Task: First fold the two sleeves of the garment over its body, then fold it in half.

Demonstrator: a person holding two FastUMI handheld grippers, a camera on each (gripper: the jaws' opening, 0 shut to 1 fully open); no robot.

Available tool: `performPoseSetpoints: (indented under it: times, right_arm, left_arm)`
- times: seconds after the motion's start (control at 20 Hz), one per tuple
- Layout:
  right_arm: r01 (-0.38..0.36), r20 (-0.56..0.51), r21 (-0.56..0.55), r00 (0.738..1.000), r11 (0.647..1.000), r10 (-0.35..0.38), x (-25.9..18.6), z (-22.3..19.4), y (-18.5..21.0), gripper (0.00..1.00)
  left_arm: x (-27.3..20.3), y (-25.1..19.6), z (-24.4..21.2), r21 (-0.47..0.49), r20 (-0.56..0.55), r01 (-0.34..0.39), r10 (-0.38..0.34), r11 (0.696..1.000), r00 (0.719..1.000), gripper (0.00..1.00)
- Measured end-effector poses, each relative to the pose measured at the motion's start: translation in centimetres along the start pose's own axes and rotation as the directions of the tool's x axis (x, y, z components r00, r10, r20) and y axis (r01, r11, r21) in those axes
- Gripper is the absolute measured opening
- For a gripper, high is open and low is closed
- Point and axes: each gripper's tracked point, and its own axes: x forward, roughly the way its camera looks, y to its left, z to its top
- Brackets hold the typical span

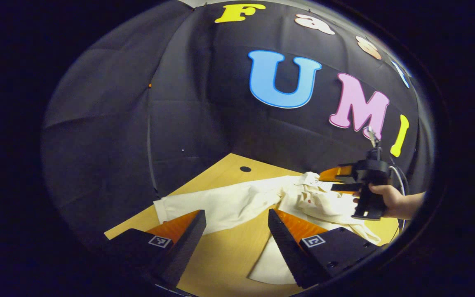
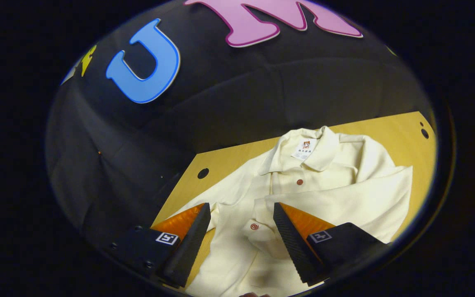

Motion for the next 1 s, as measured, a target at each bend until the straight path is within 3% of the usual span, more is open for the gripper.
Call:
performPoseSetpoints:
  times: [0.25,0.45,0.65,0.9,1.0]
  right_arm:
    - [0.074,0.161,-0.089,0.985,0.993,-0.059,-8.6,4.3,-1.2,0.97]
    - [0.158,0.262,-0.123,0.957,0.980,-0.122,-14.7,6.9,-2.9,0.97]
    - [0.245,0.353,-0.164,0.919,0.955,-0.175,-20.6,9.2,-3.5,0.97]
    - [0.371,0.426,-0.196,0.866,0.908,-0.262,-27.6,9.7,-6.0,0.97]
    - [0.410,0.447,-0.196,0.846,0.891,-0.291,-30.1,10.0,-6.9,0.97]
  left_arm:
    - [5.2,8.7,-2.0,-0.030,-0.073,-0.164,0.161,0.986,0.984,0.99]
    - [8.9,13.1,-4.7,0.001,-0.178,-0.232,0.229,0.973,0.957,0.99]
    - [11.3,14.4,-6.6,-0.040,-0.281,-0.244,0.223,0.969,0.933,0.99]
    - [12.2,13.6,-7.9,0.006,-0.360,-0.214,0.201,0.977,0.911,0.99]
    - [12.4,13.9,-8.3,0.025,-0.371,-0.225,0.218,0.974,0.903,0.92]
